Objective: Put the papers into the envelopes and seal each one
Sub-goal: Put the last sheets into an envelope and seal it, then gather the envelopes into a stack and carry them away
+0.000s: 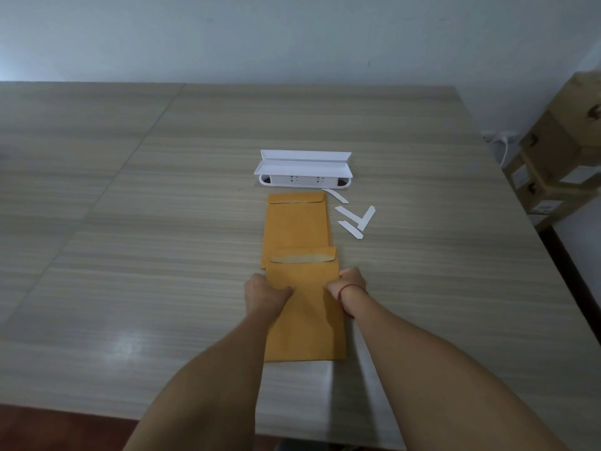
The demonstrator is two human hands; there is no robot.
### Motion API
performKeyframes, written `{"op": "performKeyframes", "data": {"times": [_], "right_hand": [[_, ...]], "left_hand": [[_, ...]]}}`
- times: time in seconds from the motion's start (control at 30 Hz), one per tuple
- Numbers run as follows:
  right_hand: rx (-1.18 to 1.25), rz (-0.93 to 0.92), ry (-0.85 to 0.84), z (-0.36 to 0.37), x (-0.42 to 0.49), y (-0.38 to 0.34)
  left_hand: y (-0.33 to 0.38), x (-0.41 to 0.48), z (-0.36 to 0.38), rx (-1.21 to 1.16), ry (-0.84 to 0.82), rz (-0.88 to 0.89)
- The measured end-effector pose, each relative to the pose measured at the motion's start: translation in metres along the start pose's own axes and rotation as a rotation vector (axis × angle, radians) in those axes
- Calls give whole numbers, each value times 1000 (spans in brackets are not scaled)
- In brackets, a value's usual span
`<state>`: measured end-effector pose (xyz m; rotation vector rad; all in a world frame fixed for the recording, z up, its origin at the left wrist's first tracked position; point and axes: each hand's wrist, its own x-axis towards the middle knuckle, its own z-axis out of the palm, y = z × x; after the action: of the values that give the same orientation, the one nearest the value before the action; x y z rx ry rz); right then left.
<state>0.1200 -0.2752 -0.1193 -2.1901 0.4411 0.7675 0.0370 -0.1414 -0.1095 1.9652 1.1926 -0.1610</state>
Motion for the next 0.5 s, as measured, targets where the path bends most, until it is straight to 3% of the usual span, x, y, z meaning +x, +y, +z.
{"op": "performKeyframes", "data": {"times": [0.3, 0.5], "right_hand": [[126, -113, 48, -13, 2, -68], [72, -120, 97, -15, 32, -114]], "left_hand": [[50, 32, -34, 33, 79, 98], [87, 79, -40, 94, 62, 139]]}}
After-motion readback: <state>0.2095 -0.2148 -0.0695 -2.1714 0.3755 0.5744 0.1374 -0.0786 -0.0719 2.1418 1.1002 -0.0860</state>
